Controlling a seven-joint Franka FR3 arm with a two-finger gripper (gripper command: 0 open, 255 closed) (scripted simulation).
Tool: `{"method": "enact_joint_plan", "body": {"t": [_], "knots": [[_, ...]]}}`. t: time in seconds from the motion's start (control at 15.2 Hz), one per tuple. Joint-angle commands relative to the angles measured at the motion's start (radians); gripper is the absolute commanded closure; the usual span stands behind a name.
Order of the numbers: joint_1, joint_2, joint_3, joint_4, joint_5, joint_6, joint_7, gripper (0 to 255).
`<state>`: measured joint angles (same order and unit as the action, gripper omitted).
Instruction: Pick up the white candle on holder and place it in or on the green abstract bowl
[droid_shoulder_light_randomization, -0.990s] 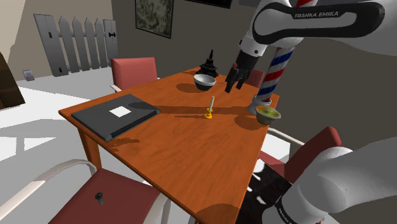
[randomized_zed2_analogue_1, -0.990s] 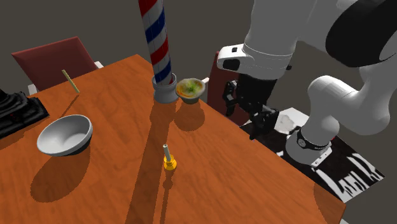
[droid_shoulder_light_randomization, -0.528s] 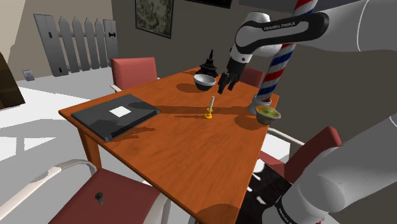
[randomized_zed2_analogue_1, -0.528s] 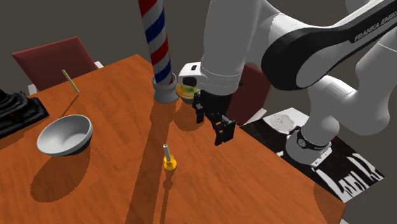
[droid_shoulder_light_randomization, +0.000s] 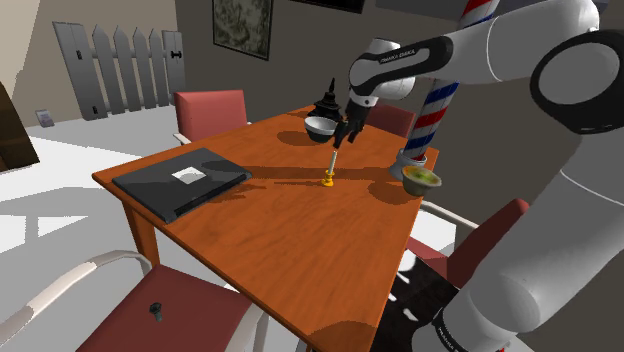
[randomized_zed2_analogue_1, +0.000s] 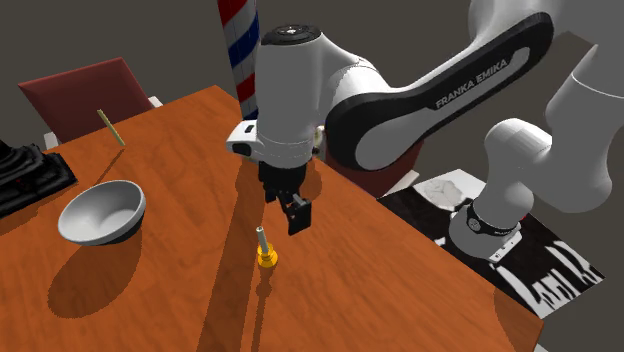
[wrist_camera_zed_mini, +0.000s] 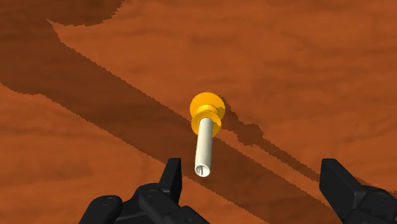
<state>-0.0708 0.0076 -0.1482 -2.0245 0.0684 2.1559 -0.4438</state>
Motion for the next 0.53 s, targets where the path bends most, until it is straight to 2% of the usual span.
{"method": "enact_joint_plan", "body": {"t": [0.0,0.2,0.46], "knots": [[-0.006,0.073,-0.006,0.056,0.013,0.020,-0.026,0],[-0.019,0.165,-0.011,0.136,0.031,0.036,-0.060,0],[-0.020,0.193,-0.008,0.118,0.038,0.081,-0.065,0]]}}
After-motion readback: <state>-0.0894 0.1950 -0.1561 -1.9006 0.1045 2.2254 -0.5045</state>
